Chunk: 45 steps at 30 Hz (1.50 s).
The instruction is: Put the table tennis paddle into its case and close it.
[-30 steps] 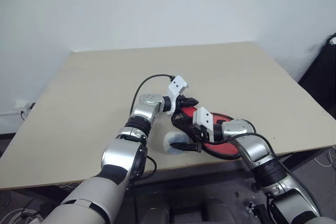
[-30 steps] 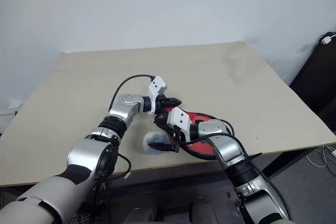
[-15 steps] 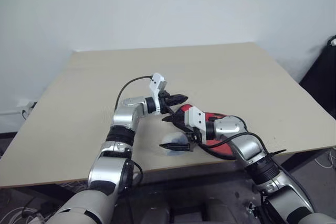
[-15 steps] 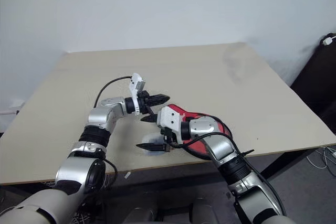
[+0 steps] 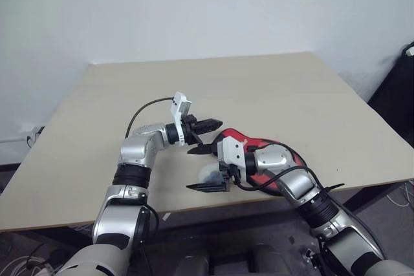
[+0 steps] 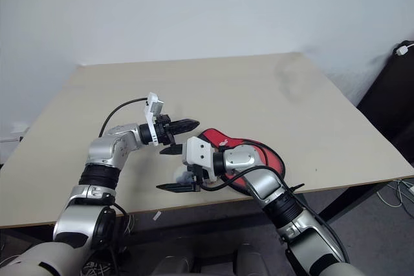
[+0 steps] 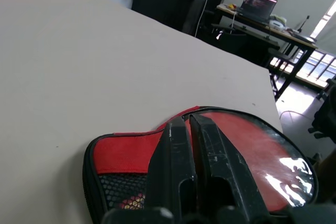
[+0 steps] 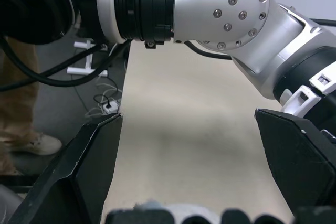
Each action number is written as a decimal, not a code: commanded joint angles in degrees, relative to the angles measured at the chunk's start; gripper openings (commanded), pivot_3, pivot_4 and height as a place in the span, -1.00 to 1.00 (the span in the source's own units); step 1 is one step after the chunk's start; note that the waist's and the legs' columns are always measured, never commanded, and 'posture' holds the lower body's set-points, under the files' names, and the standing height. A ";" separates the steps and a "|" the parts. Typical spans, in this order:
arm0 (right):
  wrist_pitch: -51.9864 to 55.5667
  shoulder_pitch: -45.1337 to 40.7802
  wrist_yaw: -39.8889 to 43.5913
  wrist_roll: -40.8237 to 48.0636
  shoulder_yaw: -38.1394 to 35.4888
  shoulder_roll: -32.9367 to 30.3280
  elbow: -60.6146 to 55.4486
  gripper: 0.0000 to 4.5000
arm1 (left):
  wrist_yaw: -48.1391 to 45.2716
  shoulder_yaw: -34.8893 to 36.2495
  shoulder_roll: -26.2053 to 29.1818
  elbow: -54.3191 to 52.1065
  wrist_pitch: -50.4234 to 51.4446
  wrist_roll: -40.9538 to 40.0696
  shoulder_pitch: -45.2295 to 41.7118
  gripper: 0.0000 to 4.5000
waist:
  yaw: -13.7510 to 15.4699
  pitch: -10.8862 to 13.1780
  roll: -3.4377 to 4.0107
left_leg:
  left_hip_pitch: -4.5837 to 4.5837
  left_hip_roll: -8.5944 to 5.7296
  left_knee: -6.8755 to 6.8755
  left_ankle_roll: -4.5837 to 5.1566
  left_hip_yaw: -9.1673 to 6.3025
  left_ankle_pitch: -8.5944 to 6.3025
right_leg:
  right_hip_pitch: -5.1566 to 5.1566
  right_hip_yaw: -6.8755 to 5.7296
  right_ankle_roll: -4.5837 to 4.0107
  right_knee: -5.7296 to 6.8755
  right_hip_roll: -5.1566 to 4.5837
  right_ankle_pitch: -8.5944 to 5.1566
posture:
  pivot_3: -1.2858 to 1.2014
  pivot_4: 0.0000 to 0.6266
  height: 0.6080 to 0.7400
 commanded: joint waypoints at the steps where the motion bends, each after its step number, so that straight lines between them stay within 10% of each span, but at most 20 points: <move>1: 7.01 0.78 -8.17 -0.79 -13.98 -8.65 8.85 0.97 | -6.90 -0.45 3.20 -4.18 -1.83 -2.61 1.37 -1.00 | 0.02 0.00 0.00 | 0.00 0.00 0.00 0.00 0.00 0.00 | 0.00 0.00 0.00 0.00 0.00 0.00 | 0.03 -1.00 1.00; 12: 7.48 2.82 -9.39 -1.10 -18.11 -15.12 6.59 0.97 | 11.70 1.54 -0.41 17.64 -20.38 5.51 -6.50 -1.00 | 1.15 0.01 0.00 | -0.05 0.03 -0.10 0.13 0.32 0.08 | 0.02 0.06 -0.24 -0.25 0.05 0.15 | 0.03 -1.00 1.00; 30: 6.05 2.45 -10.62 -6.19 -20.49 -15.85 11.63 0.97 | -11.22 -0.41 4.03 2.64 -6.23 -3.68 -2.43 -1.00 | 1.09 0.02 0.03 | -0.08 0.02 -0.09 0.25 0.94 0.04 | 0.03 0.31 -0.28 -0.38 -0.03 0.18 | 0.03 -1.00 1.00; 45: 8.93 5.42 -8.31 -6.27 -18.95 -14.80 11.53 -0.75 | -20.95 -11.29 9.32 -3.67 -10.77 1.70 0.48 -1.00 | 0.05 0.03 0.03 | -0.05 0.08 -0.08 0.25 1.07 0.04 | 0.02 0.43 -0.33 -0.36 0.00 0.20 | 0.03 -1.00 1.00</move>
